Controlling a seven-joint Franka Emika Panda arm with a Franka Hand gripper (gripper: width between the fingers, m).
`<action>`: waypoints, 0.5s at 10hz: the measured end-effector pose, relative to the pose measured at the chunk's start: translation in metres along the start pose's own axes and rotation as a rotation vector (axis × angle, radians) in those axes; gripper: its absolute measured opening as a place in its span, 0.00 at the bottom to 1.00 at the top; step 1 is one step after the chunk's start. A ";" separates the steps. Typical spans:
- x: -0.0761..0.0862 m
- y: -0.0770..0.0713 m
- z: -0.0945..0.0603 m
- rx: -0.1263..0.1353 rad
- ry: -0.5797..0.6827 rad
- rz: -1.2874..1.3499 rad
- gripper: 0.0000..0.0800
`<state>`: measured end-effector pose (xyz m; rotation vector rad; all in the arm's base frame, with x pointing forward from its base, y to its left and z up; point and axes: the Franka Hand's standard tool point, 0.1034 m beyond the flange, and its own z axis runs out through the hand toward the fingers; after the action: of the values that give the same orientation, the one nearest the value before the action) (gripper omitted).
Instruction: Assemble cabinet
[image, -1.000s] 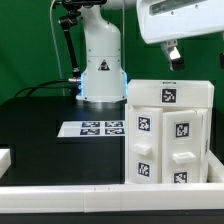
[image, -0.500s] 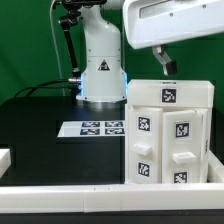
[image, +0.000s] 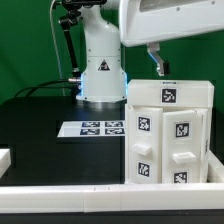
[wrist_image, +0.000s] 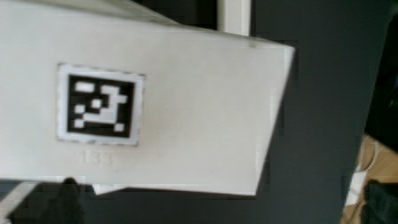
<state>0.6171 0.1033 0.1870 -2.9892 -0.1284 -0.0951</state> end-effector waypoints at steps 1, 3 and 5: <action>-0.003 0.001 0.001 0.002 -0.015 -0.114 1.00; -0.004 0.001 0.001 0.001 -0.028 -0.238 1.00; -0.005 0.002 0.001 -0.002 -0.030 -0.384 1.00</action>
Offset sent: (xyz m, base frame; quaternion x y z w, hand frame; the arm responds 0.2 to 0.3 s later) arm 0.0000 0.0000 0.0000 0.0000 0.0000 -0.1938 0.9810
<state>0.6126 0.1006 0.1852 -2.9266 -0.7031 -0.0918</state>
